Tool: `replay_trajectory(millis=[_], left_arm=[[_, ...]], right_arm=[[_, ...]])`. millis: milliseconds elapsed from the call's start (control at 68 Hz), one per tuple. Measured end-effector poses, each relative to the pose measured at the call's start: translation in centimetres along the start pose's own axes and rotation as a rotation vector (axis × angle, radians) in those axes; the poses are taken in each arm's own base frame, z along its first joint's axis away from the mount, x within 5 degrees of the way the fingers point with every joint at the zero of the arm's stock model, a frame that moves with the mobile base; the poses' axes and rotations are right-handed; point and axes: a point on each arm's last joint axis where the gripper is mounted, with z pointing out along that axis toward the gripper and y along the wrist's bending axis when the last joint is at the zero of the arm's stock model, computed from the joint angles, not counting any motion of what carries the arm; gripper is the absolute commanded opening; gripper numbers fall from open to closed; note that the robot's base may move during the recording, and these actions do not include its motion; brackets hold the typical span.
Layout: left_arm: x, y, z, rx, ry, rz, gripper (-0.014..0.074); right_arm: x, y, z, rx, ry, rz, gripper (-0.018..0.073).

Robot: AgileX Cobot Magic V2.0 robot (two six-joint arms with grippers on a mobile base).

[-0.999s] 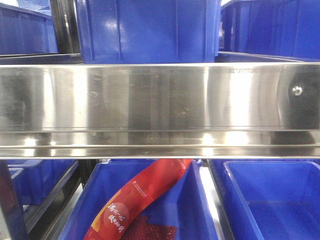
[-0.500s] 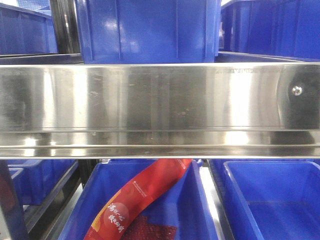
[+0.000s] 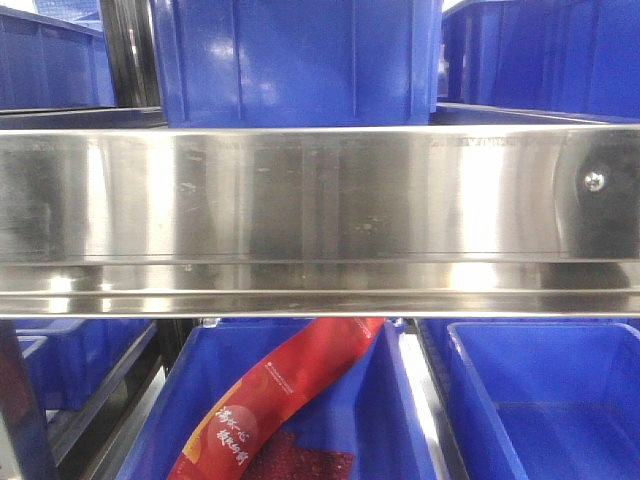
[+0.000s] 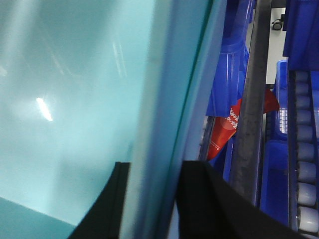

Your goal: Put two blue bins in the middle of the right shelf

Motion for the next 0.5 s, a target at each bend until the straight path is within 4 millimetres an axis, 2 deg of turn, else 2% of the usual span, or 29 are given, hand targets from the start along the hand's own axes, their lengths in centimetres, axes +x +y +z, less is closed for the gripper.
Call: replay_trajectory(millis=[235,382,500], left_arm=[[0.5,0.1,0.0,-0.007,0.050,0.000,-0.0111],[2.6,0.7,1.0,-0.038,0.169,0.004,-0.0111],[4.8,1.3,2.2,-0.066,0.259,0.006,-0.0111]], right_arm=[[0.2,0.0,0.2,0.001,0.020,0.002,-0.0154],[1.0,-0.3,1.3,0.008,0.125,0.012,-0.0154],[1.7,-0.6,3.1,0.020,0.217,0.020,-0.0154]])
